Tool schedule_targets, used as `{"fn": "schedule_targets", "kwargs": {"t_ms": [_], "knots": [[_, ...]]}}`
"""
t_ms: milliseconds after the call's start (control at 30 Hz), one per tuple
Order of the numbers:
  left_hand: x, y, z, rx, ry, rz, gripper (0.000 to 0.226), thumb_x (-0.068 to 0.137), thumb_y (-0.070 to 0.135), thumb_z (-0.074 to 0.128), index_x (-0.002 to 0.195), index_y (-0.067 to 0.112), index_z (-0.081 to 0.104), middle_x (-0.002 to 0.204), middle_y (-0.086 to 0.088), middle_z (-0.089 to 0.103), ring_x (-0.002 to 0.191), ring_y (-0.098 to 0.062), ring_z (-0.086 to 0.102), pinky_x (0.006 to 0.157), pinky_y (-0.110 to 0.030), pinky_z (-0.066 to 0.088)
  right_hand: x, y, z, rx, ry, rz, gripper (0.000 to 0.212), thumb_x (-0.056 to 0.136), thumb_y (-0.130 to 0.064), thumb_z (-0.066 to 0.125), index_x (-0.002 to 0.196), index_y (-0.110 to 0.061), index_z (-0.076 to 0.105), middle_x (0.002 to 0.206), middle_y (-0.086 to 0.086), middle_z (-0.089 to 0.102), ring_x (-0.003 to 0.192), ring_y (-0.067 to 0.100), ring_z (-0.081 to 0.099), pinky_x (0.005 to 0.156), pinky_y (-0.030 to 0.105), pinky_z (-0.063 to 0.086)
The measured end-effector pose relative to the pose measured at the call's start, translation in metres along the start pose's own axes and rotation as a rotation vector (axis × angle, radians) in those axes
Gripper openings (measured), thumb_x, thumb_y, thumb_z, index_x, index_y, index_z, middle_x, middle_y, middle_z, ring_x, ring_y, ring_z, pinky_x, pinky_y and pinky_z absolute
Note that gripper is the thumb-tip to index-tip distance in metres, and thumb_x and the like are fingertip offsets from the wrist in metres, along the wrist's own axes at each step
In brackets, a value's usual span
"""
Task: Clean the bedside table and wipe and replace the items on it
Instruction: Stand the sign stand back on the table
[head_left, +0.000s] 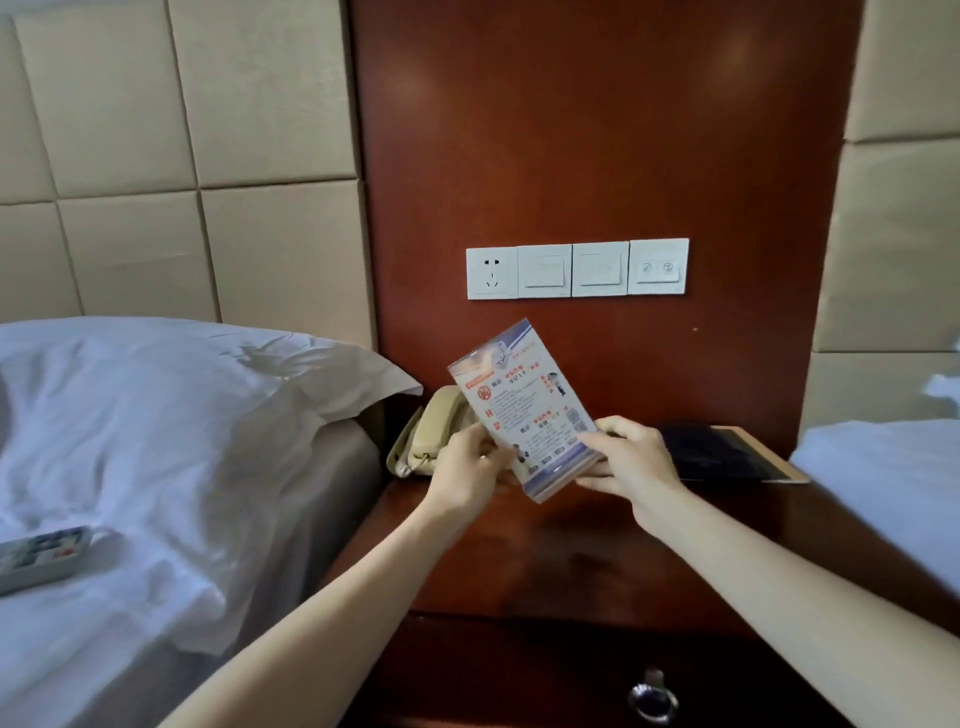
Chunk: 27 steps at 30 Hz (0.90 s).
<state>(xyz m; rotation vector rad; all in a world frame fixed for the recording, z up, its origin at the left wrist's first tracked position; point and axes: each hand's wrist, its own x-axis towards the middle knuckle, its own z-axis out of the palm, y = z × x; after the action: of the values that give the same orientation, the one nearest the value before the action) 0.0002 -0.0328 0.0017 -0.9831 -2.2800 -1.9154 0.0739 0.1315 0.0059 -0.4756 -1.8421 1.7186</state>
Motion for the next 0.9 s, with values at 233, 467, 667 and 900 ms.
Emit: {"fn": "schedule_targets", "kwargs": {"t_ms": [233, 467, 667, 900], "knots": [[0.026, -0.011, 0.041, 0.238, 0.024, 0.097, 0.013, 0.09, 0.006, 0.055, 0.101, 0.009, 0.061, 0.105, -0.008, 0.068, 0.092, -0.027, 0.066, 0.077, -0.046, 0.057, 0.028, 0.017, -0.049, -0.269, 0.022, -0.046, 0.014, 0.084, -0.012, 0.071, 0.097, -0.007, 0.072, 0.098, 0.007, 0.069, 0.089, 0.019, 0.067, 0.07, 0.032, 0.06], [0.072, -0.024, 0.081, 0.486, -0.027, 0.189, 0.009, 0.093, 0.015, 0.049, 0.101, 0.011, 0.049, 0.113, -0.01, 0.065, 0.098, -0.028, 0.062, 0.077, -0.04, 0.054, 0.066, 0.028, -0.078, -0.524, 0.052, -0.133, 0.006, 0.085, -0.015, 0.07, 0.088, -0.011, 0.074, 0.097, 0.005, 0.071, 0.088, 0.019, 0.063, 0.067, 0.029, 0.049], [0.117, -0.019, 0.098, 0.58, -0.019, 0.204, 0.012, 0.095, 0.011, 0.043, 0.107, 0.01, 0.045, 0.117, -0.012, 0.063, 0.101, -0.03, 0.06, 0.082, -0.043, 0.051, 0.115, 0.025, -0.082, -0.591, 0.115, -0.197, 0.005, 0.084, -0.01, 0.07, 0.08, -0.01, 0.072, 0.091, 0.002, 0.068, 0.077, 0.014, 0.059, 0.056, 0.017, 0.039], [0.156, -0.03, 0.106, 0.712, 0.019, 0.19, 0.016, 0.087, 0.001, 0.045, 0.095, 0.014, 0.041, 0.111, -0.013, 0.063, 0.097, -0.032, 0.059, 0.079, -0.048, 0.053, 0.153, 0.046, -0.07, -0.609, 0.134, -0.197, 0.017, 0.089, -0.01, 0.062, 0.086, 0.002, 0.073, 0.094, 0.016, 0.072, 0.091, 0.032, 0.064, 0.085, 0.046, 0.053]]}}
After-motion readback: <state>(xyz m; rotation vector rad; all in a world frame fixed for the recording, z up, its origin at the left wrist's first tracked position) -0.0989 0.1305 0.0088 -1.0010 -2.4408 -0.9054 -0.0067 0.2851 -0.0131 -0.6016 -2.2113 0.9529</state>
